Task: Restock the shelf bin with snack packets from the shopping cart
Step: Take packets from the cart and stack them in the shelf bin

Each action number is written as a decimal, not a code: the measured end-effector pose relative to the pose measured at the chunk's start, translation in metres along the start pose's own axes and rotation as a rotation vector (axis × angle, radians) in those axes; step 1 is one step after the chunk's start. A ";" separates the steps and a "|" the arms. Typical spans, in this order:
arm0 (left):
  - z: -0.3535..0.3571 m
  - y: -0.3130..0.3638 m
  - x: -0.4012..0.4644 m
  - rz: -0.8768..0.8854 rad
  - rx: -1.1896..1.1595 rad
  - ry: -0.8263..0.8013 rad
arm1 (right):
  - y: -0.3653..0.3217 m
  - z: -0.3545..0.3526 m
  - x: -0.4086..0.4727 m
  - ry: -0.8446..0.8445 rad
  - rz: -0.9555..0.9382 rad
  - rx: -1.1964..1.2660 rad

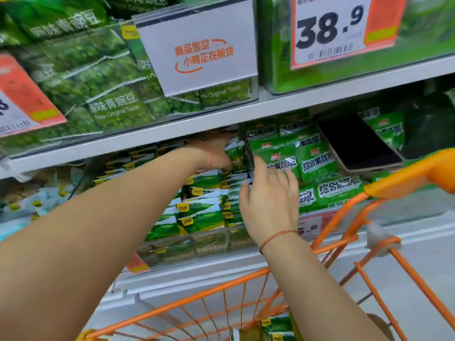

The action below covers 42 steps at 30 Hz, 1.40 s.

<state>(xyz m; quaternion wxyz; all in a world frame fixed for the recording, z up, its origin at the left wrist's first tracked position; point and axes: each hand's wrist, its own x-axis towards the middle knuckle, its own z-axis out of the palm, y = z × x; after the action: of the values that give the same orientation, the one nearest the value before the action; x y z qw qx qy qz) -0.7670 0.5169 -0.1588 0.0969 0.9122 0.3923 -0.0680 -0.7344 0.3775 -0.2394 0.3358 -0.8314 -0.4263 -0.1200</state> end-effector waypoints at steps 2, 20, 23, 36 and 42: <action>-0.001 0.001 0.007 0.008 0.004 -0.024 | 0.000 -0.001 0.000 -0.004 0.004 0.007; 0.004 -0.024 0.006 0.010 -0.083 0.131 | -0.003 -0.009 0.001 -0.067 0.014 0.041; 0.004 -0.018 0.008 0.047 -0.026 0.119 | -0.003 -0.008 0.001 -0.061 0.017 0.038; 0.014 -0.012 0.012 -0.006 0.181 0.300 | -0.002 -0.005 0.000 -0.059 0.007 0.022; 0.005 -0.048 0.002 0.044 -0.047 0.267 | -0.001 -0.011 0.000 -0.106 0.005 0.037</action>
<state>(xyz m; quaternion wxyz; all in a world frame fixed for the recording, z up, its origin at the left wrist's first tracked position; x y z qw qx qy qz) -0.8008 0.5489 -0.1699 0.0666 0.9191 0.3829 0.0651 -0.7344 0.3703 -0.2305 0.3285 -0.8312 -0.4435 -0.0671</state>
